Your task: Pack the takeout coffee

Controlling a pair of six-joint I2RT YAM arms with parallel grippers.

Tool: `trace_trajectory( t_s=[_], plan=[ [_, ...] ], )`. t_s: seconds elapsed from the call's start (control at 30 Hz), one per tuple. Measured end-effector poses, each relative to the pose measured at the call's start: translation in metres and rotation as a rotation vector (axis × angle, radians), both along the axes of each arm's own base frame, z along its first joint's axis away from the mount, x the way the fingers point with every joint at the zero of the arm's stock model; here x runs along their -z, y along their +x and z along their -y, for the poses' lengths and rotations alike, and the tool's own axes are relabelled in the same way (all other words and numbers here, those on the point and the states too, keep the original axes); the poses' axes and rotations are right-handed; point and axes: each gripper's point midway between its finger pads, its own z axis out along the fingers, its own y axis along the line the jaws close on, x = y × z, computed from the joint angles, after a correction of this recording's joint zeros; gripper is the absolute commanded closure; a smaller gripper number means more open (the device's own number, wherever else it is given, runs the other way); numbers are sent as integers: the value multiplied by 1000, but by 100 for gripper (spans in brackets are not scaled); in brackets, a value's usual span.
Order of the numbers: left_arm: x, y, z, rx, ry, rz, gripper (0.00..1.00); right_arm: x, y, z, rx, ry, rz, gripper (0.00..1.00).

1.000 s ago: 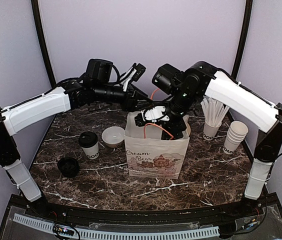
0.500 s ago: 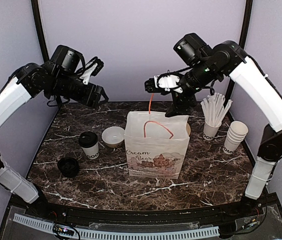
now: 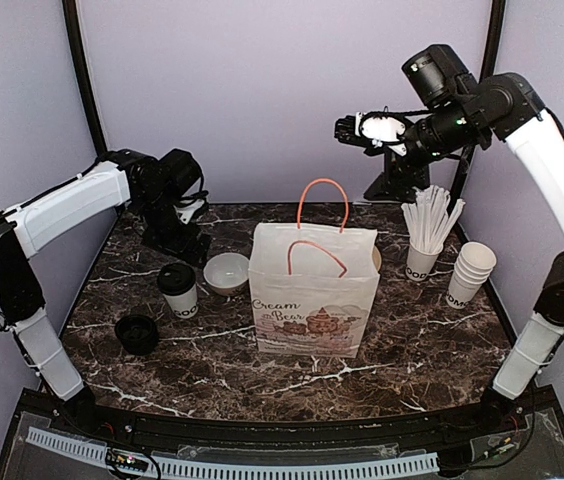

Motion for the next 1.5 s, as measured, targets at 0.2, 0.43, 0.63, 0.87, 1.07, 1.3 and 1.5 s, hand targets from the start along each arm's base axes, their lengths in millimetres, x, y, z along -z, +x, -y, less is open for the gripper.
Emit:
trace_trajectory(
  t_s=[0.2,0.43,0.63,0.87,1.07,1.3,1.5],
  plan=[
    [28,5,-12,-27,59,-83,7,7,15,21,78,-12,-13,14],
    [34,12,-29,-73,72,-101,8,19,19,20,84,-34,-39,14],
    [40,9,-33,-83,68,-126,12,20,20,20,85,-37,-42,15],
    [54,0,-39,-84,89,-170,19,25,24,17,85,-45,-50,15],
    [57,-1,-38,-86,76,-179,29,27,26,17,86,-48,-51,15],
    [56,-2,-37,-83,66,-183,37,22,39,20,113,22,-83,12],
    [41,-5,-33,-95,16,-158,39,-2,55,27,119,214,-164,10]
  ],
)
